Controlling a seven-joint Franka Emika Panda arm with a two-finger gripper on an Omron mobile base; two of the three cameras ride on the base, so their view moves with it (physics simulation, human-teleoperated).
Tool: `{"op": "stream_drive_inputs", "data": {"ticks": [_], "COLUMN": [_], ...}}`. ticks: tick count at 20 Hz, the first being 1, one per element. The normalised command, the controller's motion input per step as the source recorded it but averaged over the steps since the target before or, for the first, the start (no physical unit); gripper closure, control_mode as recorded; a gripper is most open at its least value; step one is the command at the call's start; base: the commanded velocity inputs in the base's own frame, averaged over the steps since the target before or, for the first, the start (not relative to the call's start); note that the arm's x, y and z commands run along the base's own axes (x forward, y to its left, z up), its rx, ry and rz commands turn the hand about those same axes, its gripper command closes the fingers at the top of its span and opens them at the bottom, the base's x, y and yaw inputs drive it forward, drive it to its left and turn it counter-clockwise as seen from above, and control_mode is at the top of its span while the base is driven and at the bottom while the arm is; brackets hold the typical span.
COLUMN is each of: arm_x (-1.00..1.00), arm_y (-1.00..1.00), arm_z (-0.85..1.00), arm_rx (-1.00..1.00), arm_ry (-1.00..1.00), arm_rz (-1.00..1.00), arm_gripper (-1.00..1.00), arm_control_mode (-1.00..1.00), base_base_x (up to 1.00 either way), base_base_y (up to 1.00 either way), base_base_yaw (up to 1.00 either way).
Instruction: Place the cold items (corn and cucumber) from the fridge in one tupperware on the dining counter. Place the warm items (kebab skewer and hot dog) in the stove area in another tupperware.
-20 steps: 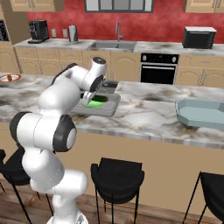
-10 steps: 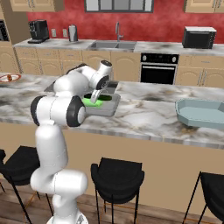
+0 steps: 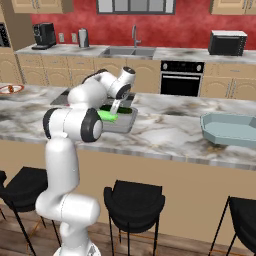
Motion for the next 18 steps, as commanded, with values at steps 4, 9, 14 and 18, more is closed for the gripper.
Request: {"op": "stream_drive_inputs", "data": {"ticks": [4, 9, 14, 18], "arm_x": [-0.4, -0.4, -0.51, 0.38], "arm_y": [0.0, 0.16, 0.36, 0.04], "arm_z": [-0.14, -0.01, 0.0, 0.43], "arm_rx": [0.0, 0.0, 0.0, 0.1], "arm_ry": [-0.22, -0.17, 0.04, -0.19], "arm_rz": [0.0, 0.02, 0.2, 0.11], "arm_gripper": [-1.0, -1.0, -1.0, -1.0], "arm_control_mode": [-1.0, -1.0, -1.0, -1.0], "base_base_x": [0.0, 0.0, 0.0, 0.0], "base_base_y": [0.0, 0.0, 0.0, 0.0], "base_base_yaw": [0.0, 0.0, 0.0, 0.0]}}
